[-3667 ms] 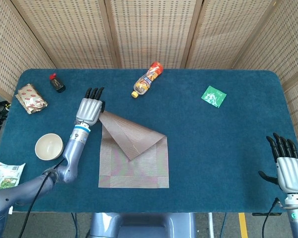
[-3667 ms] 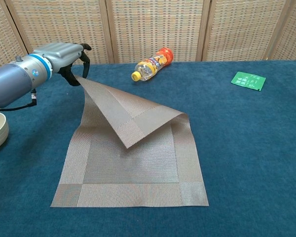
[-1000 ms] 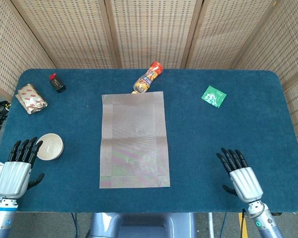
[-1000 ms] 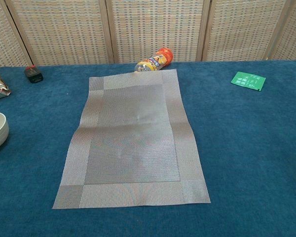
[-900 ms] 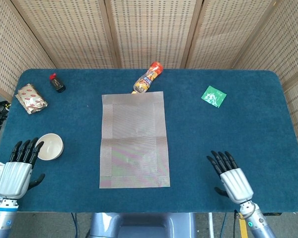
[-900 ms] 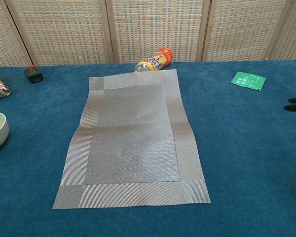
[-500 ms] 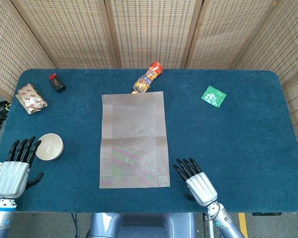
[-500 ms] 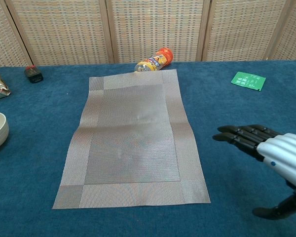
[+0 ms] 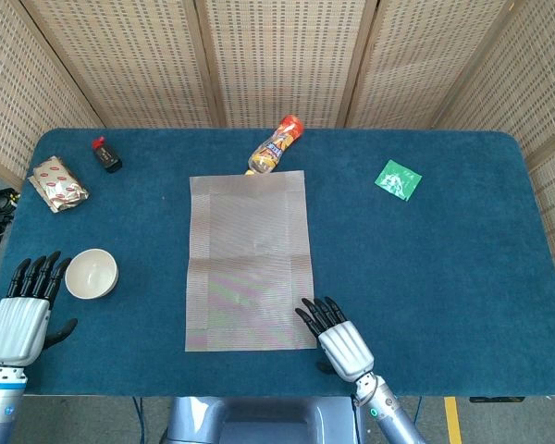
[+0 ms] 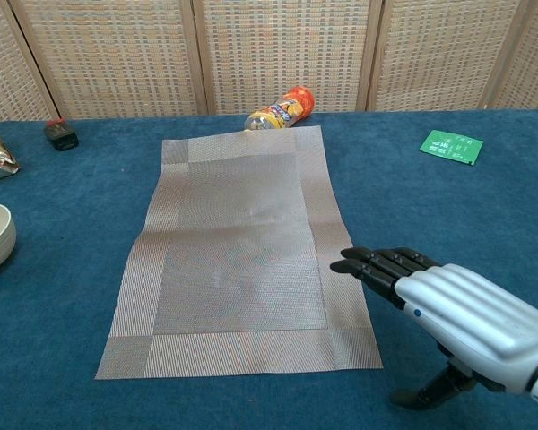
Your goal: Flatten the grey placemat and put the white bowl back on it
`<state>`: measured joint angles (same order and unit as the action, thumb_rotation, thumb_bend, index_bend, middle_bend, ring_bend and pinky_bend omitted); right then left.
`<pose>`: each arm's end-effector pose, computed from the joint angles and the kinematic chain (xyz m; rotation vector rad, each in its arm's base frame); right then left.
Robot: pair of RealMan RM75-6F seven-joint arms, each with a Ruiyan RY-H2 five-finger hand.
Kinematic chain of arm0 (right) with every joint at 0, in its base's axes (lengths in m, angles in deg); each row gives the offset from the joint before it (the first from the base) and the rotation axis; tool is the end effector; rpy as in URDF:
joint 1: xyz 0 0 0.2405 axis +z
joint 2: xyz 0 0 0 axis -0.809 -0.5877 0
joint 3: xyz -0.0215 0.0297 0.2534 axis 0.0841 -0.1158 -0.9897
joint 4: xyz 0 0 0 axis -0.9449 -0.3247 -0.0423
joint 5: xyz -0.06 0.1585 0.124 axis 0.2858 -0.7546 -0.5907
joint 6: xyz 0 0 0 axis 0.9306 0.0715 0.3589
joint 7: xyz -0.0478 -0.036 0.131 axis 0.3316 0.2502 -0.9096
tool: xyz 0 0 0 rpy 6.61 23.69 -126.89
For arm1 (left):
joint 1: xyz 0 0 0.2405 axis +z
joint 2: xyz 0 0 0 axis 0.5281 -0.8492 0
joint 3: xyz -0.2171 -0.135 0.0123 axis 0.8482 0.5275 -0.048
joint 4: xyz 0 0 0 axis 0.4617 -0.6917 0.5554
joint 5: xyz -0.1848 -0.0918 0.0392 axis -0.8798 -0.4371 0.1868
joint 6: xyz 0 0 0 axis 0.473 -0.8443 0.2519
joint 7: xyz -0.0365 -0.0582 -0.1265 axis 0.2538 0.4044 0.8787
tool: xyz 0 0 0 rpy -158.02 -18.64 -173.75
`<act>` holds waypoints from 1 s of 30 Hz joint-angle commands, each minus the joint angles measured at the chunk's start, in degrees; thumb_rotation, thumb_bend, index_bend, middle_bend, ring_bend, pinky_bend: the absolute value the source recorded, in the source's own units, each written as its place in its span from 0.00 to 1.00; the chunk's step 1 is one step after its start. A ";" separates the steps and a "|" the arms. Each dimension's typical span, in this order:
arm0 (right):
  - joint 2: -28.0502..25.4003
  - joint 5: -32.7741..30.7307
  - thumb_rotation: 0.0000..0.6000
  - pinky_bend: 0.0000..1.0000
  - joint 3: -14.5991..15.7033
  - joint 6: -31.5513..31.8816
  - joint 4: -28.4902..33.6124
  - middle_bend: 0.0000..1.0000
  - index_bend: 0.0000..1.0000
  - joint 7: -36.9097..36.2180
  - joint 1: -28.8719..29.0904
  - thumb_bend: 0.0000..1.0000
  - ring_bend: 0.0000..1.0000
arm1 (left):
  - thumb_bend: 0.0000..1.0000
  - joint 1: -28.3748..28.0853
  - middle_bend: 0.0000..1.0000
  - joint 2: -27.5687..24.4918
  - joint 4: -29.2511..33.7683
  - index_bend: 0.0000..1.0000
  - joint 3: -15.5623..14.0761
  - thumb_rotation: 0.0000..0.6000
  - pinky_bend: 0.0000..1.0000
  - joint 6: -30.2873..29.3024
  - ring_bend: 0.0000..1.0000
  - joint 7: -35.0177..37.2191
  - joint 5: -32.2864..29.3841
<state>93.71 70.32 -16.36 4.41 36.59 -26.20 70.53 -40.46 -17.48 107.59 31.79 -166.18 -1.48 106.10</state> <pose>-0.1751 -0.1869 -0.0767 1.9065 -0.9657 1.0818 -0.2716 0.1789 0.1207 -1.4720 -0.7745 -0.8671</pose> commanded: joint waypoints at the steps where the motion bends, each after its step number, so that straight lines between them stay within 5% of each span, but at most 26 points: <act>1: 1.04 -0.69 1.00 0.00 -0.51 -0.31 -0.89 0.00 0.07 -0.52 0.48 0.02 0.00 | 0.21 0.10 0.00 -0.02 0.03 0.00 0.24 1.00 0.00 0.23 0.00 0.03 -0.06; 17: 3.40 -4.60 1.00 0.00 -2.10 -3.23 -3.03 0.00 0.09 0.37 2.51 0.03 0.00 | 0.21 0.27 0.00 -0.17 -0.39 0.00 1.49 1.00 0.00 1.96 0.00 0.96 -0.87; 30: 7.25 -1.17 1.00 0.00 -1.53 -0.63 -8.89 0.00 0.13 -2.07 4.31 0.28 0.00 | 0.21 0.56 0.00 -0.61 -0.48 0.00 2.22 1.00 0.00 2.51 0.00 2.32 -0.85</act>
<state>100.15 68.00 -18.12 2.73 28.78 -27.18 74.47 -39.90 -18.09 107.13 33.98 -163.70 0.83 105.26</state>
